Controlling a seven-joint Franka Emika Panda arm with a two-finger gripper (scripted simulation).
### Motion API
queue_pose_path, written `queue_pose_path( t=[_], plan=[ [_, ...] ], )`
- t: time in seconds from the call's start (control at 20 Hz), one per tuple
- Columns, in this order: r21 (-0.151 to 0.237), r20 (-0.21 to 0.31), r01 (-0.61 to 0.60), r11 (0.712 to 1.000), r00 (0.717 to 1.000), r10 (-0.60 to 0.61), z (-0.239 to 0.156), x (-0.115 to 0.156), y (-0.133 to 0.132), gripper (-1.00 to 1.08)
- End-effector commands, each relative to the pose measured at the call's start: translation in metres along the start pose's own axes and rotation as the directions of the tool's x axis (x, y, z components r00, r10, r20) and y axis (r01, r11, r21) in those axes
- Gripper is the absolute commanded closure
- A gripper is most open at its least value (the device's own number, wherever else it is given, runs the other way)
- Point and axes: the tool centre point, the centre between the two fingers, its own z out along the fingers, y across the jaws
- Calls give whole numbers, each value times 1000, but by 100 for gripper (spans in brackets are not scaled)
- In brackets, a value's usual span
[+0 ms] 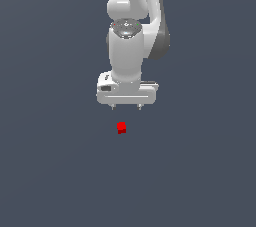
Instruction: Pick up the red cube and move it to a goal position.
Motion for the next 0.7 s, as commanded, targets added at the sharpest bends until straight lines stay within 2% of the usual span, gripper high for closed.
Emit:
queue_pose_path(
  t=[0.0,0.3,0.65],
  plan=[
    [0,0,0,1000,1000,0,0,0,0,-92],
    [1,4,18,1000,1000,-18,15,-1,2,-92],
    [7,19,78,997,997,-79,65,-5,9,-92]
  ],
)
